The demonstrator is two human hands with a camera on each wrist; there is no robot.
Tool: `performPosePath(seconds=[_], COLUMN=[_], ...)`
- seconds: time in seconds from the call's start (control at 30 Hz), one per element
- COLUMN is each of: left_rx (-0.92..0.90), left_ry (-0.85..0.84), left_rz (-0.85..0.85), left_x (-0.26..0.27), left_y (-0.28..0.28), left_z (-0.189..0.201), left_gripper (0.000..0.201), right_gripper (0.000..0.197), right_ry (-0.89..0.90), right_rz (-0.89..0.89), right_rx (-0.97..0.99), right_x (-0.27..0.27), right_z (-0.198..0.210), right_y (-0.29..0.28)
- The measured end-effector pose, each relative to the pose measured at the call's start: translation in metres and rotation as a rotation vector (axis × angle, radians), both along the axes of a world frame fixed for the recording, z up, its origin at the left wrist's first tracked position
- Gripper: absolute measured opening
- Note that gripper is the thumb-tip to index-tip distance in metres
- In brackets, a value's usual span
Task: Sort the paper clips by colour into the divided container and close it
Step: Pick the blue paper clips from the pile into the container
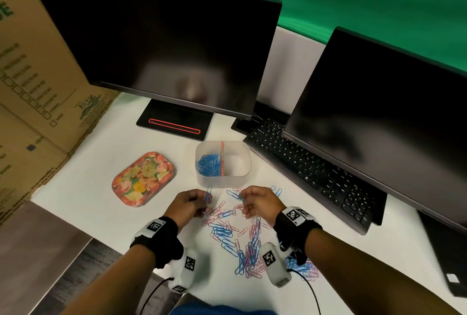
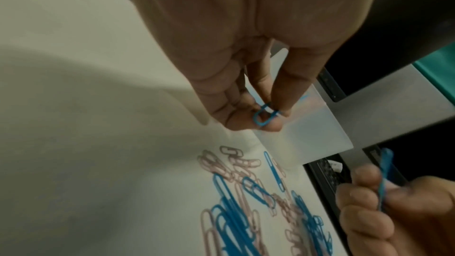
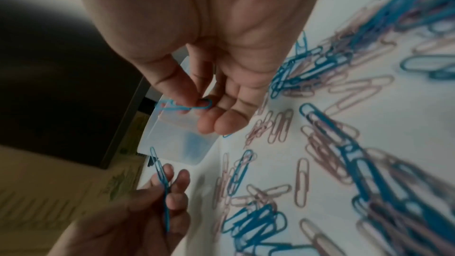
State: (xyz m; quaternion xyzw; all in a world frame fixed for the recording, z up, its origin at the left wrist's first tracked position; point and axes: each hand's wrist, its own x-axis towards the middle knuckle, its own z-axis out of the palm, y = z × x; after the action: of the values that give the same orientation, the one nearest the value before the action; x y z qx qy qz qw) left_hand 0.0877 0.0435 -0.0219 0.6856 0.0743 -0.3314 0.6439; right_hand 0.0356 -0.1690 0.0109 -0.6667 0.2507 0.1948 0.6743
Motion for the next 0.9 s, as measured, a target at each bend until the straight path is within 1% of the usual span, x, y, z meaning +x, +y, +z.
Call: performPosePath(seconds=[0.07, 0.13, 0.2, 0.27, 0.3, 0.33, 0.4, 0.43, 0.47, 0.53, 0.6, 0.67, 0.73, 0.83, 0.9], left_rx=[-0.076, -0.133, -0.164, -0.192, -0.209, -0.229, -0.238, -0.199, -0.124, 0.077, 0.266, 0.385, 0.464, 0.645, 0.768], left_ry=[0.048, 0.102, 0.145, 0.187, 0.208, 0.228, 0.252, 0.239, 0.198, 0.057, -0.105, -0.225, -0.294, -0.442, -0.540], left_rz=[0.035, 0.066, 0.091, 0.099, 0.097, 0.099, 0.105, 0.099, 0.080, -0.015, -0.142, -0.243, -0.320, -0.497, -0.642], left_x=[-0.001, 0.000, 0.002, 0.003, 0.003, 0.003, 0.003, 0.004, 0.003, 0.001, -0.004, -0.011, -0.015, -0.018, -0.020], left_y=[-0.003, -0.006, -0.008, -0.011, -0.012, -0.013, -0.015, -0.016, -0.017, -0.020, -0.024, -0.029, -0.033, -0.037, -0.041], left_z=[0.002, 0.002, 0.002, 0.004, 0.006, 0.007, 0.008, 0.007, 0.005, 0.002, 0.003, 0.002, 0.001, 0.003, 0.002], left_gripper=[0.021, 0.023, 0.025, 0.027, 0.027, 0.028, 0.025, 0.024, 0.027, 0.039, 0.044, 0.038, 0.030, 0.016, 0.021], right_gripper=[0.028, 0.026, 0.025, 0.022, 0.020, 0.019, 0.016, 0.013, 0.011, 0.016, 0.022, 0.027, 0.027, 0.025, 0.026], right_ry=[0.028, 0.049, 0.064, 0.082, 0.085, 0.075, 0.027, -0.001, -0.018, -0.046, -0.071, -0.086, -0.071, -0.043, -0.027], right_rz=[-0.065, -0.107, -0.114, -0.108, -0.090, -0.042, 0.113, 0.173, 0.217, 0.322, 0.442, 0.504, 0.568, 0.601, 0.604], right_rx=[0.129, 0.198, 0.206, 0.167, 0.111, 0.001, -0.343, -0.519, -0.642, -0.813, -0.938, -1.020, -1.093, -1.133, -1.133], right_x=[-0.002, -0.004, -0.003, 0.000, 0.002, 0.005, 0.009, 0.010, 0.011, 0.015, 0.020, 0.024, 0.028, 0.030, 0.032], right_z=[0.002, 0.002, 0.004, 0.004, 0.002, 0.000, -0.007, -0.010, -0.012, -0.018, -0.022, -0.025, -0.028, -0.028, -0.027], right_y=[0.003, 0.005, 0.007, 0.009, 0.009, 0.008, 0.008, 0.008, 0.009, 0.010, 0.014, 0.018, 0.021, 0.022, 0.022])
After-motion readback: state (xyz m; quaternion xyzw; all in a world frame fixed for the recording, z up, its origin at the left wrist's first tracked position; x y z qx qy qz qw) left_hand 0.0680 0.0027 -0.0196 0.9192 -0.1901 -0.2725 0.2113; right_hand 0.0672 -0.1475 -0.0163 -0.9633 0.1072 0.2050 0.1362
